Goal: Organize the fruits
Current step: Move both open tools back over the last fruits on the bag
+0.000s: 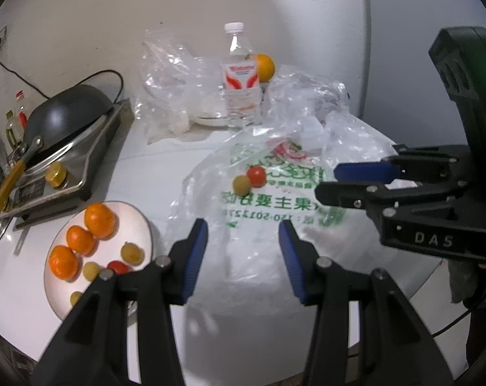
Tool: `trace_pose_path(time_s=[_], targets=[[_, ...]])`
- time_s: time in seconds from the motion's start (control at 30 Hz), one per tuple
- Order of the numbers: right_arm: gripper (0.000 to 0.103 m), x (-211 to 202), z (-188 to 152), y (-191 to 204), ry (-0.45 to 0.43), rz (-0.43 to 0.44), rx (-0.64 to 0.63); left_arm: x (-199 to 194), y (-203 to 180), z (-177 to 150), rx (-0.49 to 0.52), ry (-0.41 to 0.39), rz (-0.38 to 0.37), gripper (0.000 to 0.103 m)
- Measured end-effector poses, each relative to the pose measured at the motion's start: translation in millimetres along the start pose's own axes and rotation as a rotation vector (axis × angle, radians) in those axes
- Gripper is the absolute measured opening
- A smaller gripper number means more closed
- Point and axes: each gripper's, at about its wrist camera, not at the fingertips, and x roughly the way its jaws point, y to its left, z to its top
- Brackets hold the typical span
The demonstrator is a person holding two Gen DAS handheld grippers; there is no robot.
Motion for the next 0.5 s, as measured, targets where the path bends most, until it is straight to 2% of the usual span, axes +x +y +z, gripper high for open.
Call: trace_pose_path(time_s=[0.5], targets=[[0.032, 27, 3, -44, 0.038, -0.007, 0.039, 48, -15, 17, 0.012, 0.045, -0.024, 0.047]])
